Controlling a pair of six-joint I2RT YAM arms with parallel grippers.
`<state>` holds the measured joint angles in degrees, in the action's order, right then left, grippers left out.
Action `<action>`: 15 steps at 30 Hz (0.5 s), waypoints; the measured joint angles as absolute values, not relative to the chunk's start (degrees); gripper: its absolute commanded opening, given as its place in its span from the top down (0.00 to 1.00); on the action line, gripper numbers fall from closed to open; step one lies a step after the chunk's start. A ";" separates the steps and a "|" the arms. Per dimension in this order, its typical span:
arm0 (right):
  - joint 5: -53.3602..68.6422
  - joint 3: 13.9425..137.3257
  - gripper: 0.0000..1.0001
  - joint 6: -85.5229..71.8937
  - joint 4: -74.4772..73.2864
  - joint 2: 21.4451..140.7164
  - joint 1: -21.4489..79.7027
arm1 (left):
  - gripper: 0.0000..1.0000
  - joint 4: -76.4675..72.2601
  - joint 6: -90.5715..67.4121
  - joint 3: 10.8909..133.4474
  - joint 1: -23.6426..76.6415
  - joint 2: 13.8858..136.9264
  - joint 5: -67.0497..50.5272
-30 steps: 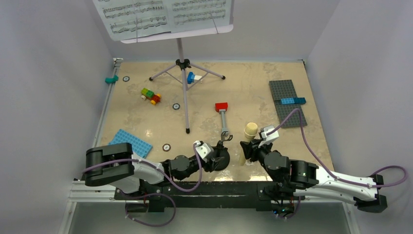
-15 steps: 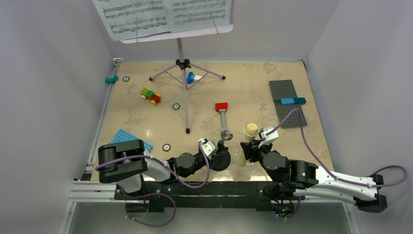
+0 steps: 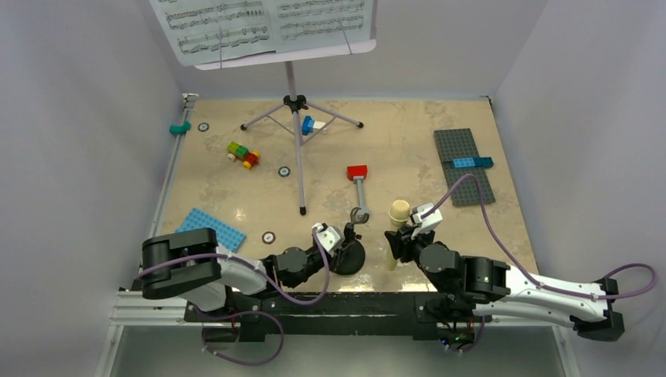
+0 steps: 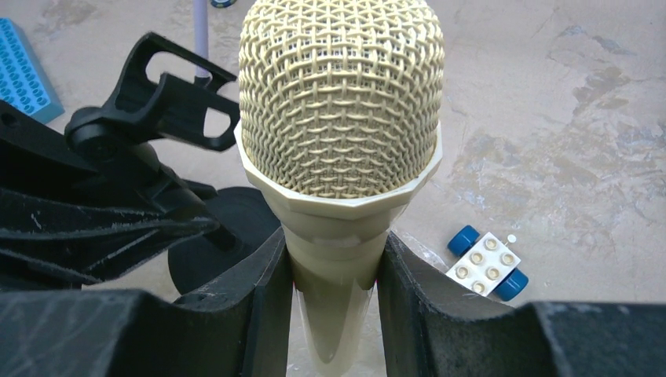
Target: Pack up the instrument practice props
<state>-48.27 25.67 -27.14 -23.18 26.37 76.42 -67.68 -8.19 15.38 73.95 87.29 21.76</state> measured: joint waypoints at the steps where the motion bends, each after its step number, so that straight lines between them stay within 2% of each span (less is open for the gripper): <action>1: -47.94 25.87 1.00 -26.81 -23.20 26.37 76.42 | 1.00 -66.85 -7.88 15.09 73.95 86.08 22.41; 8: -45.06 27.00 1.00 -25.15 -23.07 26.13 76.44 | 1.00 -51.44 -4.89 16.19 73.19 67.81 30.79; 15: -43.79 26.98 1.00 -24.23 -21.80 26.63 76.42 | 1.00 -27.35 -9.69 19.79 63.59 48.88 36.77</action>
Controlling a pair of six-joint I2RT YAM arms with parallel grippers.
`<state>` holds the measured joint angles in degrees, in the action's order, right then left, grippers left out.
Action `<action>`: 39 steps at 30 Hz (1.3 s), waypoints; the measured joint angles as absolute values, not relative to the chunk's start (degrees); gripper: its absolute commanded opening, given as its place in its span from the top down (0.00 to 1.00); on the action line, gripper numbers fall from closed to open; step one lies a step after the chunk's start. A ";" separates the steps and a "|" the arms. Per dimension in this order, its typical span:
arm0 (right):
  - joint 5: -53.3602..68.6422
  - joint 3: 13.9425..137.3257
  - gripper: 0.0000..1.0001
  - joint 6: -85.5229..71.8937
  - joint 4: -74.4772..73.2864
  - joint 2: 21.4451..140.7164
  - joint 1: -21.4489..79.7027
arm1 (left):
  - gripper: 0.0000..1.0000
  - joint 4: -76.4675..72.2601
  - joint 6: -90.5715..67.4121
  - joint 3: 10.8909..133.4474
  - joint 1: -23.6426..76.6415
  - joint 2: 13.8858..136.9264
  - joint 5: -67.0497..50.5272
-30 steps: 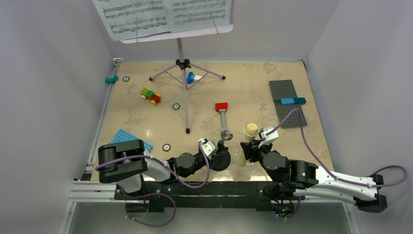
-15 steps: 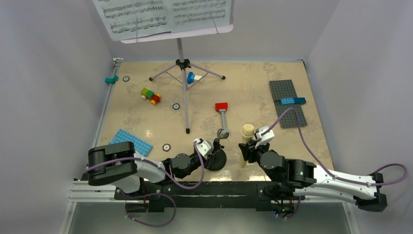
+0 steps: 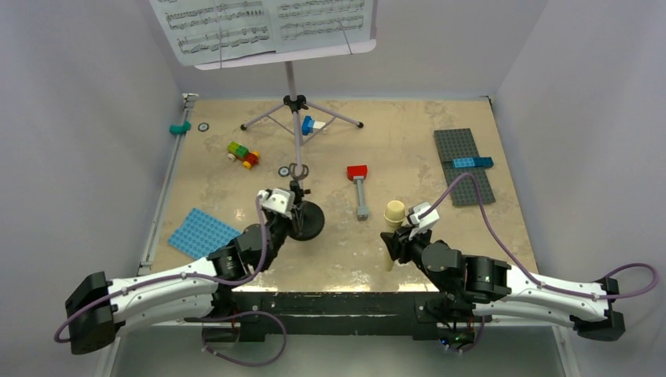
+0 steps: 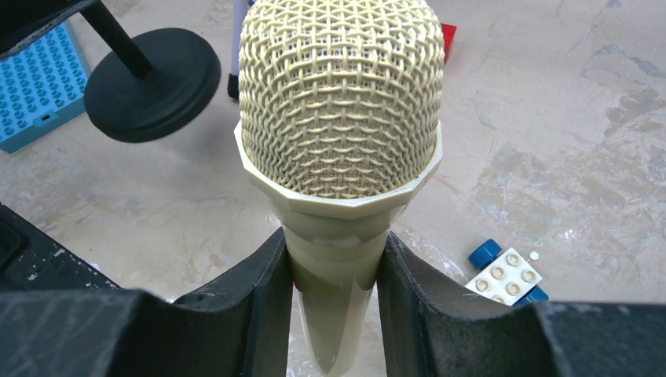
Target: Pack up the instrument practice props
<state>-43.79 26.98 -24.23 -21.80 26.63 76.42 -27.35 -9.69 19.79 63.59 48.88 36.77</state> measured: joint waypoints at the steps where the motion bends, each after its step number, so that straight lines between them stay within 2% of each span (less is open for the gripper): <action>1: -43.72 26.98 1.00 -24.03 -21.54 26.70 76.42 | 1.00 -23.79 -10.52 19.81 62.13 46.46 38.13; 6: -42.85 26.68 1.00 -22.39 -18.57 26.68 76.42 | 1.00 -10.04 -14.39 20.38 55.40 39.88 43.42; 9: -42.00 26.41 1.00 -21.54 -16.25 26.68 76.44 | 1.00 -7.73 -15.62 20.38 50.11 40.14 44.31; 17: -39.22 25.67 1.00 -21.34 -11.73 28.18 76.44 | 1.00 -9.30 -20.27 21.26 32.25 51.57 45.04; 22: -37.95 24.75 1.00 -21.41 -10.28 27.49 76.44 | 1.00 -13.43 -21.02 22.31 27.03 58.98 45.28; 31: -37.65 23.38 1.00 -21.39 -7.90 26.28 76.44 | 1.00 -21.23 -20.73 23.53 16.10 65.17 42.89; 39: -37.71 23.22 1.00 -20.51 -7.51 26.57 76.44 | 1.00 -17.63 -20.36 31.66 13.26 70.87 38.79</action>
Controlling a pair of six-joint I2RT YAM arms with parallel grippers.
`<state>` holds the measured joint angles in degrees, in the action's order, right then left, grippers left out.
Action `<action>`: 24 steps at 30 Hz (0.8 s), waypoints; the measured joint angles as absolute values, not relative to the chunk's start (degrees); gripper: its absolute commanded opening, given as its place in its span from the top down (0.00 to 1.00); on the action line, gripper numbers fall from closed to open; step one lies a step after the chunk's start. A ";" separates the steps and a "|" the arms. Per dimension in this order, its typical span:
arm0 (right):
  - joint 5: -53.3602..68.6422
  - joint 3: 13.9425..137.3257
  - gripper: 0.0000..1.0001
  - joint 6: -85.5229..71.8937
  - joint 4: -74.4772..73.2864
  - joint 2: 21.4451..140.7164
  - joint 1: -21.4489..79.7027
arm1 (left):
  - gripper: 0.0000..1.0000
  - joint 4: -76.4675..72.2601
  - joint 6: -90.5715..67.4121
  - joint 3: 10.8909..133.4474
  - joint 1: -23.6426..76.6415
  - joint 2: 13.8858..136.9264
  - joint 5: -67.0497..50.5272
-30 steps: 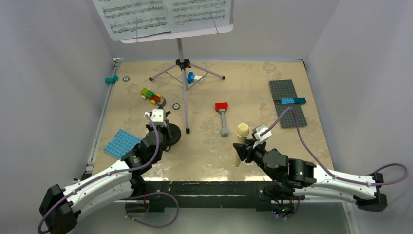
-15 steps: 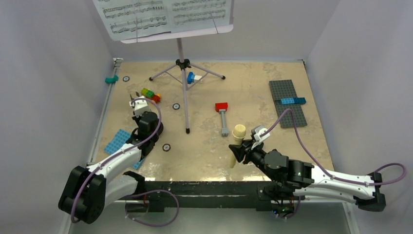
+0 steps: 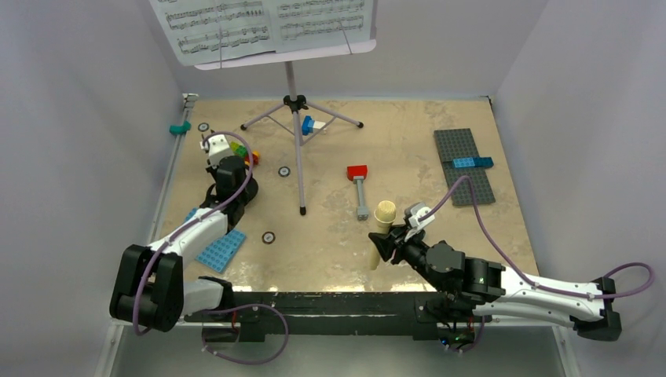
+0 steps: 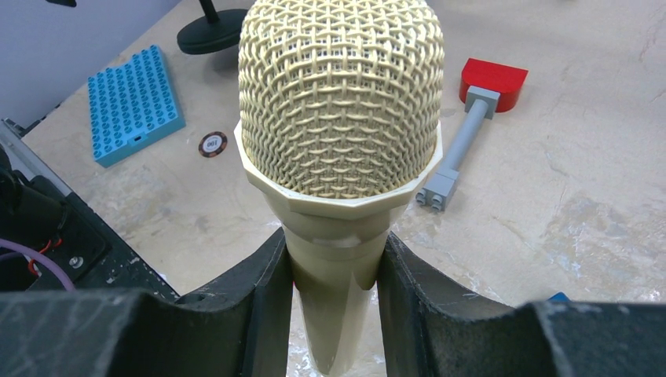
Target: Pack up the instrument practice props
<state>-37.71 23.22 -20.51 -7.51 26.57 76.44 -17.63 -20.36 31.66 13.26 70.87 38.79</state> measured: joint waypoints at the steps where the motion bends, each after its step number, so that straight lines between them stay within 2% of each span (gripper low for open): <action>1: -37.71 23.22 1.00 -20.43 -7.51 26.55 76.42 | 1.00 -16.86 -20.51 32.67 13.26 71.24 38.30; 12: -38.13 23.24 1.00 -19.86 -9.80 22.02 76.42 | 1.00 -10.04 -22.57 34.74 13.26 71.64 37.19; 18: -38.81 23.24 1.00 -19.68 -10.26 19.81 76.42 | 1.00 -3.05 -31.31 34.17 13.87 64.84 38.02; 24: -38.83 23.33 1.00 -19.57 -10.26 21.98 76.44 | 1.00 4.97 -40.97 35.27 21.63 65.14 45.87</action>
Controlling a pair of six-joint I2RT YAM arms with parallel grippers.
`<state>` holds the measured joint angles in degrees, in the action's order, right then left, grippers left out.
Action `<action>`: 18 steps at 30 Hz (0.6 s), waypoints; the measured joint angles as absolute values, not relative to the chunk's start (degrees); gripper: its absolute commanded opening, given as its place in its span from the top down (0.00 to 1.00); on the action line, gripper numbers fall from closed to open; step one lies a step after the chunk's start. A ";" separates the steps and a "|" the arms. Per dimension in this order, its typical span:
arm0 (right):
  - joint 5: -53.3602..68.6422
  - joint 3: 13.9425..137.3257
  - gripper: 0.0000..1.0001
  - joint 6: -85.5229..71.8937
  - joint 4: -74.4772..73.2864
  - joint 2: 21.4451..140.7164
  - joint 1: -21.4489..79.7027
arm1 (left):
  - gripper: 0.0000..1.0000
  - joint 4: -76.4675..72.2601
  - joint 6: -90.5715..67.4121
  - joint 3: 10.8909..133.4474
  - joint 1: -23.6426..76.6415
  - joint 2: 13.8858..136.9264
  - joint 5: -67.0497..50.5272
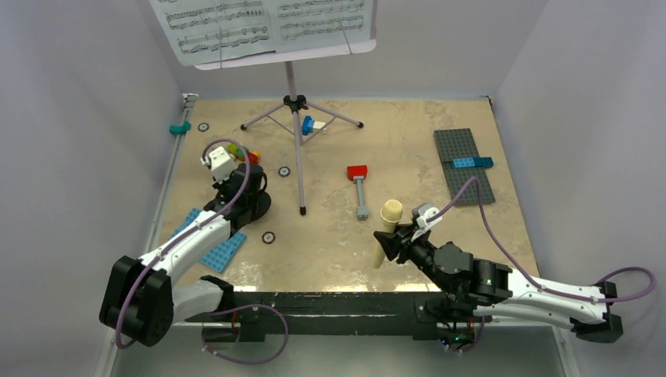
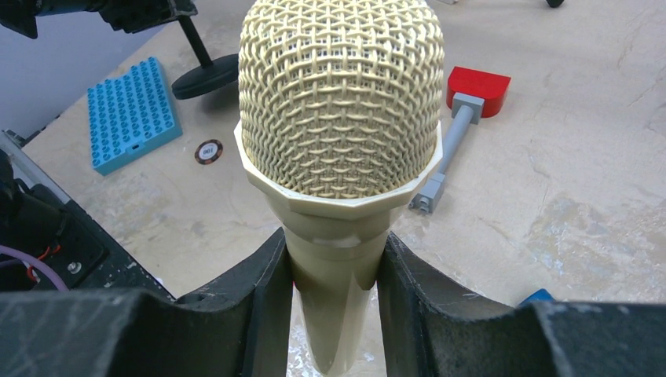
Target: Pack up the instrument practice props
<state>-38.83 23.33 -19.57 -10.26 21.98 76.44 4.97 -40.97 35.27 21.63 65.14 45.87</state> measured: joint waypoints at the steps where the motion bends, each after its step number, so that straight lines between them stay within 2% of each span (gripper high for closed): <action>1: -38.81 23.33 1.00 -19.57 -10.28 22.26 76.42 | 1.00 8.19 -43.81 36.29 22.04 66.26 46.81; 7: -38.46 23.33 1.00 -19.66 -10.31 21.45 76.44 | 1.00 28.23 -64.93 44.97 22.28 75.40 53.78; 12: -38.33 23.33 1.00 -19.86 -10.66 19.99 76.42 | 1.00 31.66 -73.80 45.30 22.68 76.27 56.95; 18: -38.33 23.33 1.00 -19.88 -11.27 19.77 76.42 | 1.00 29.91 -73.76 44.51 22.57 76.40 58.33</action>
